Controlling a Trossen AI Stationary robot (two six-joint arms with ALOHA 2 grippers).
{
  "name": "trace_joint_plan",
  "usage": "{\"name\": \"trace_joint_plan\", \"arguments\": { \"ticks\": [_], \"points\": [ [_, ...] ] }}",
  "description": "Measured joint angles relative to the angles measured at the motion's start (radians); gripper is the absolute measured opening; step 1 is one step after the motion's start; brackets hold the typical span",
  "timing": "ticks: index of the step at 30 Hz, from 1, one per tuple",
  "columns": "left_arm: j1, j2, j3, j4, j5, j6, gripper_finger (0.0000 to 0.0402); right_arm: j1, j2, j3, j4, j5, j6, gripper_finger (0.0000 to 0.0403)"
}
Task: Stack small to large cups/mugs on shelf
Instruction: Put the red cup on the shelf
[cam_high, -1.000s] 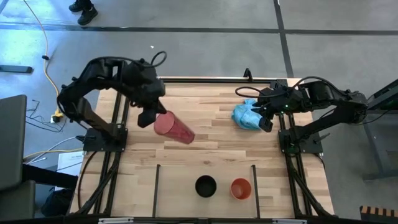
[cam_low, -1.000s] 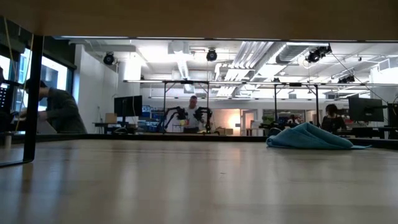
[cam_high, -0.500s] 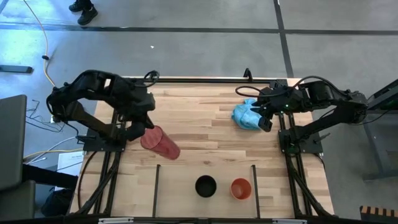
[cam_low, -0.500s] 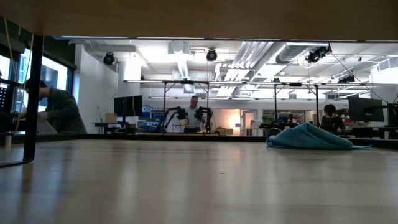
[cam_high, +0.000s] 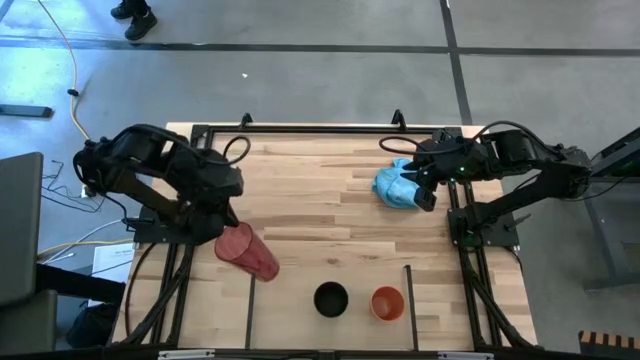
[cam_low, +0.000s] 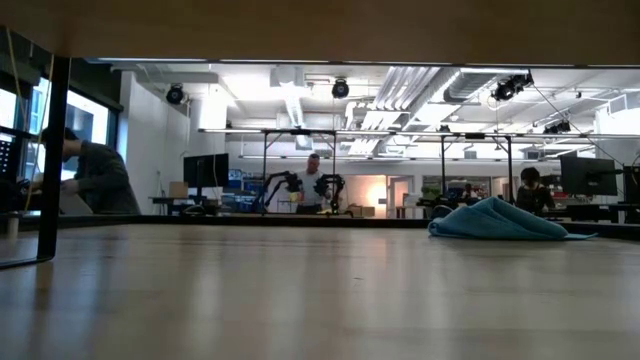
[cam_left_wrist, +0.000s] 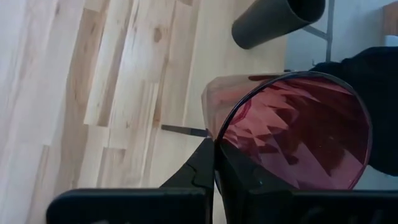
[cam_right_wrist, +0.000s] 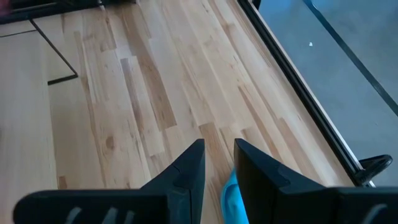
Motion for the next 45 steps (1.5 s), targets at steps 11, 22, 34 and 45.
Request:
{"name": "trace_joint_plan", "arguments": {
  "ticks": [11,22,34,45],
  "points": [
    [-0.031,0.026,0.001,0.001,0.018,-0.029,0.0,0.0,0.001,0.0,0.056,0.0,-0.027,0.0078],
    [-0.031,0.069,0.022,0.008,0.048,-0.02,0.0,0.0,0.001,0.0,0.056,0.001,-0.044,0.0078],
    [-0.09,0.174,0.103,0.024,0.067,-0.019,0.0,0.0,0.001,0.0,0.056,0.004,-0.072,0.0078],
    [-0.123,0.249,0.154,0.026,0.007,-0.019,0.0,0.0,0.001,0.0,0.056,0.003,-0.087,0.0078]
  ]
}}
